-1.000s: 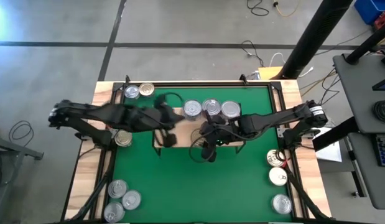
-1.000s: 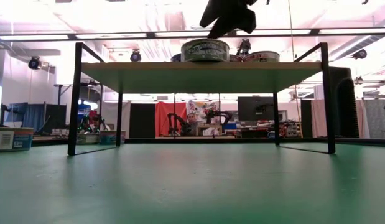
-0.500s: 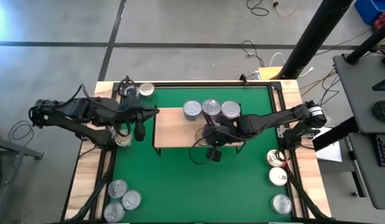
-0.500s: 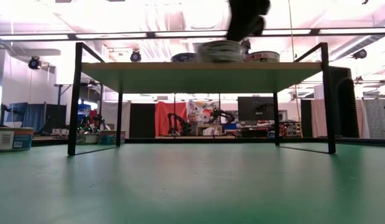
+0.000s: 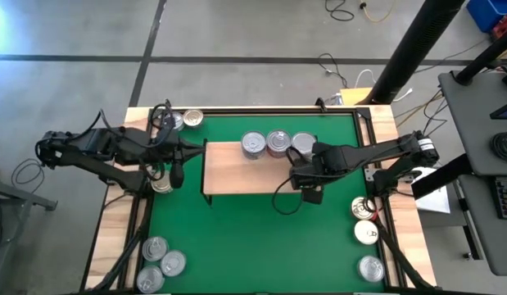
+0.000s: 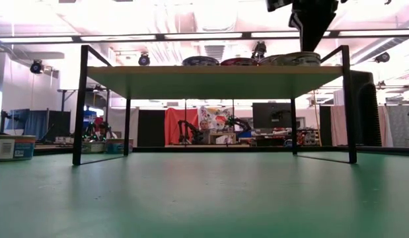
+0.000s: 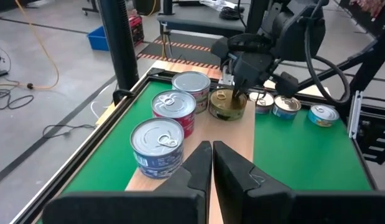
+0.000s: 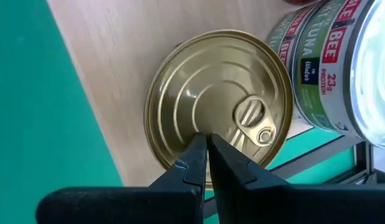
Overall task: Stack canned seafood by type on shelf
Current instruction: Put the right green tuna can on the shelf, then stack the green tuna can on top of the green tuna can on the shelf
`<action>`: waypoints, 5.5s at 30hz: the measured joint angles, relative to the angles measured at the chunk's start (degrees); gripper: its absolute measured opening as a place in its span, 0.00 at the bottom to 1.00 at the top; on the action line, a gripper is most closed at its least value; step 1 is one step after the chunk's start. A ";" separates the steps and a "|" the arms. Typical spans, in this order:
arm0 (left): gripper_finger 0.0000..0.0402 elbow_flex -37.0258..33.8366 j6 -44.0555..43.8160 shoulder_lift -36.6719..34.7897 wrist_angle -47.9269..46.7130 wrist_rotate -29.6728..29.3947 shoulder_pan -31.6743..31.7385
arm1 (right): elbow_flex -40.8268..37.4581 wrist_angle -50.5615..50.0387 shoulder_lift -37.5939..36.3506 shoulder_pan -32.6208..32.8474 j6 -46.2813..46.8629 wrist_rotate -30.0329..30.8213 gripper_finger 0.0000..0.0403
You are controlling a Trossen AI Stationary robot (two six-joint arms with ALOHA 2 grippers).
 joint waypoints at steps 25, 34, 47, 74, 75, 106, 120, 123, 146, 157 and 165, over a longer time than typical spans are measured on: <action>0.00 2.13 -15.97 4.20 0.41 4.90 -14.16 | 9.67 8.71 -5.92 7.88 5.14 10.25 0.03; 0.00 3.14 -38.14 13.46 0.23 -10.19 -37.18 | 12.29 8.87 -7.52 18.74 11.50 18.90 0.03; 0.00 3.48 -76.72 30.37 -6.68 7.85 -48.88 | 11.88 21.74 2.27 28.69 12.70 21.80 0.03; 0.00 3.27 -77.48 39.22 -8.88 11.05 -51.56 | 5.82 -7.48 15.92 42.36 56.27 -5.90 0.02; 0.00 3.13 -77.49 39.22 -8.77 10.66 -51.61 | 4.00 -7.68 15.76 42.42 55.39 -6.28 0.02; 0.00 7.12 -83.53 36.72 -17.58 -9.42 -52.48 | 6.19 3.60 2.99 43.28 57.66 9.23 0.02; 0.00 11.51 -106.60 29.91 -49.35 -43.09 -42.37 | 20.37 20.01 4.36 43.30 36.76 22.72 0.02; 0.00 11.23 -102.78 27.45 -47.80 -41.46 -35.10 | 24.21 22.64 6.17 43.28 30.19 22.97 0.02; 0.00 1.25 -122.99 10.74 -45.45 -28.84 12.46 | 27.30 23.87 12.59 42.93 28.35 25.67 0.02; 0.00 -15.98 -106.46 9.85 -16.65 -22.02 38.47 | 28.00 11.41 8.19 33.73 28.10 32.31 0.02; 0.00 -28.92 -76.95 14.99 27.77 0.63 61.88 | 27.95 9.77 7.01 22.50 25.39 27.34 0.02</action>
